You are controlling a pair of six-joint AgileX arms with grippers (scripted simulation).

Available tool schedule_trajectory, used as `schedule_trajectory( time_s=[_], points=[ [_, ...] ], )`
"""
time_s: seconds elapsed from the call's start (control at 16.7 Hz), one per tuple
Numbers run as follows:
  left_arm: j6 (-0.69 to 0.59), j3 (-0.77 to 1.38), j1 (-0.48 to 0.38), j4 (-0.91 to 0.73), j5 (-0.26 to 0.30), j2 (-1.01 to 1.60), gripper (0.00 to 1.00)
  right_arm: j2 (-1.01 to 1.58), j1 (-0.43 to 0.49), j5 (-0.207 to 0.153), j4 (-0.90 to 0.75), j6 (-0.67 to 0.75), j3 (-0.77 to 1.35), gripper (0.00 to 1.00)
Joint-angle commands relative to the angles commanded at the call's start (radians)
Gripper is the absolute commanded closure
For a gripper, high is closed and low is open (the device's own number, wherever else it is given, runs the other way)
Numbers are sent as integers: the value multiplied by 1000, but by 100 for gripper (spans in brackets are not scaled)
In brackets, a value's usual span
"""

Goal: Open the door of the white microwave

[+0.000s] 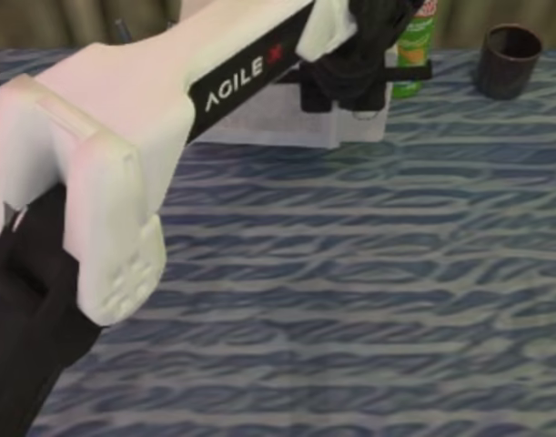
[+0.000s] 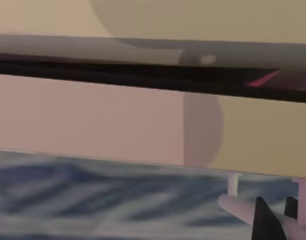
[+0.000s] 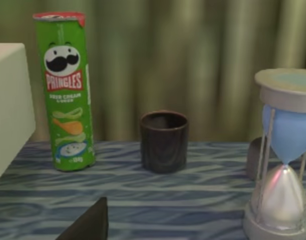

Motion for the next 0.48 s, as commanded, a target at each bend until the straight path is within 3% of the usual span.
schedule_trajectory(
  time_s=[0.48],
  points=[
    [58,-183,8,96,21,-102,100,0,0,0,0,0,0,0]
  ],
)
